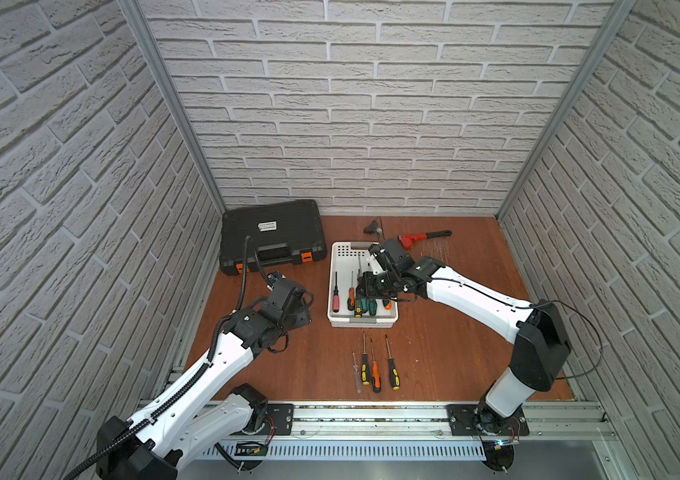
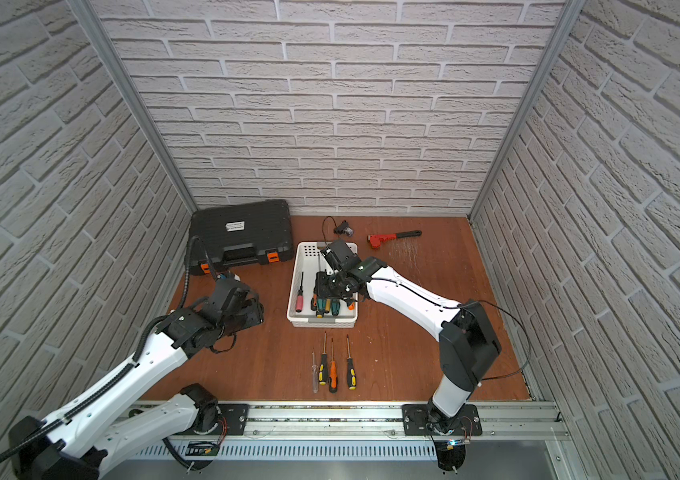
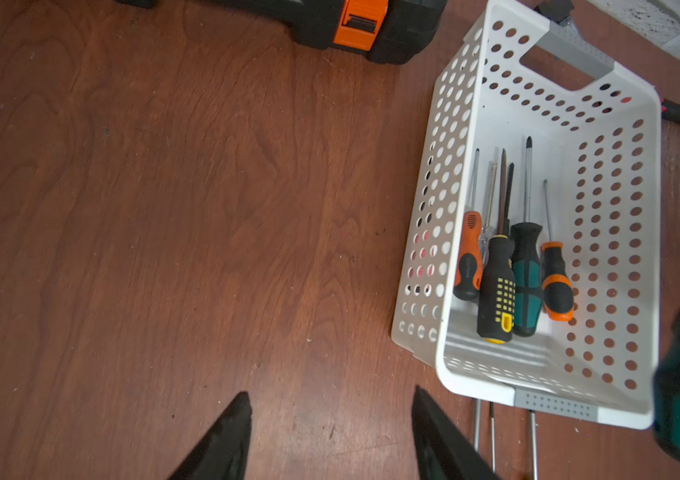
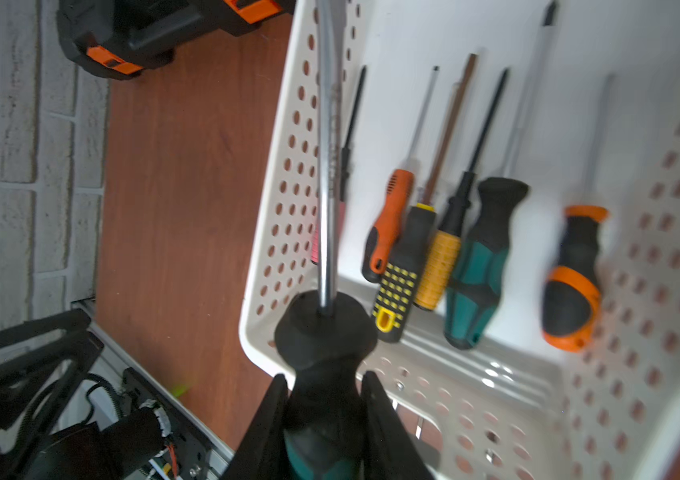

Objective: Put the screwdriver in the bin
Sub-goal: 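Lift the green-black screwdriver with the right gripper and carry it over the basket, then lower the green-black screwdriver into the basket and open the right gripper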

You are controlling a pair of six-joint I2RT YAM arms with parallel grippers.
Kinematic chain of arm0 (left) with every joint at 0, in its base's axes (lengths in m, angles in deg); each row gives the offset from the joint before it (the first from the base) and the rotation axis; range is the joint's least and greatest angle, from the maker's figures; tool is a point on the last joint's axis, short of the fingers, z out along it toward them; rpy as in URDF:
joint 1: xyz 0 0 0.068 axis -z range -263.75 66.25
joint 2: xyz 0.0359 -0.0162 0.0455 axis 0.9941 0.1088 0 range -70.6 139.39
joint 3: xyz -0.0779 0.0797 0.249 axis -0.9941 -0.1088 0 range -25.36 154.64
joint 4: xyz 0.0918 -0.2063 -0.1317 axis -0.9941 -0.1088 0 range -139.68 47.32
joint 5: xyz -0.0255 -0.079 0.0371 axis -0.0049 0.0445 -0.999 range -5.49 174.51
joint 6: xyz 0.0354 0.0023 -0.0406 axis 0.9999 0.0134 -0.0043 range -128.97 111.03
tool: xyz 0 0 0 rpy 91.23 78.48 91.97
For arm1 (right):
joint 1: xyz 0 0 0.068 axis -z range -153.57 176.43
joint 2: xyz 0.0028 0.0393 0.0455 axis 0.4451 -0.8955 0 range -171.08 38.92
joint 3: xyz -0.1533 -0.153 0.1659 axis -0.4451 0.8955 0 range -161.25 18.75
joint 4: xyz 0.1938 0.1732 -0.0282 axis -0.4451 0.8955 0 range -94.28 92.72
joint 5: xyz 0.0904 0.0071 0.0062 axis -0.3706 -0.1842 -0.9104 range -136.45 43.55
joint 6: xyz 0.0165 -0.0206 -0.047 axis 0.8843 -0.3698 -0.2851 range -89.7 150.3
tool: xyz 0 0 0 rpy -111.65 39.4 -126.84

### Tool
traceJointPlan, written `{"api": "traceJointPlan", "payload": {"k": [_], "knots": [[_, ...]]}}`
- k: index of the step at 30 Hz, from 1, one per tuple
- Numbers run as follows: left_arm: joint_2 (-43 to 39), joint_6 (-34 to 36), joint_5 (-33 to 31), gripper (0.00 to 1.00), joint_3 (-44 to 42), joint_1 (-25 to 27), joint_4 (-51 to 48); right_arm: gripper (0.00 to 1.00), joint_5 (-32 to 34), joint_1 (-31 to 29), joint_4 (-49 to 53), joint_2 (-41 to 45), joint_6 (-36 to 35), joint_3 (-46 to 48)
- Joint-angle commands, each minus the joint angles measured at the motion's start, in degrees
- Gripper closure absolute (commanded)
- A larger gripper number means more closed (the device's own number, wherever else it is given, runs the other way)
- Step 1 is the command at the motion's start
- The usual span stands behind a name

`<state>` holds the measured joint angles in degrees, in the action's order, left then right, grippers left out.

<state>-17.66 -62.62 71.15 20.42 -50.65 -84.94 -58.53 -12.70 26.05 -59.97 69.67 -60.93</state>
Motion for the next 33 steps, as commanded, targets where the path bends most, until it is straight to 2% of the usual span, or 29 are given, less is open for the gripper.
{"api": "traceJointPlan", "payload": {"k": [1,6,15,26,33], "knots": [[-1.3,-0.7,-2.0,0.38,0.4,-0.4,-1.5,0.86,-6.1,0.2,-9.9,-3.8,3.4,-1.0],[-2.6,-0.2,-2.7,0.38,0.6,-0.6,-2.7,0.86,-6.0,0.1,-13.6,-9.5,4.9,-2.1],[-4.0,0.5,-3.4,0.38,0.2,-0.8,-3.5,0.85,-4.6,0.1,-13.3,-15.9,3.5,-3.6],[-4.4,0.6,-3.6,0.38,-0.1,-0.8,-3.2,0.83,-3.0,0.1,-15.2,-18.5,5.6,-3.2],[-4.5,0.8,-3.7,0.38,-0.1,-0.8,-3.2,0.76,-3.9,0.1,-14.8,-20.1,5.2,-4.9]]}}
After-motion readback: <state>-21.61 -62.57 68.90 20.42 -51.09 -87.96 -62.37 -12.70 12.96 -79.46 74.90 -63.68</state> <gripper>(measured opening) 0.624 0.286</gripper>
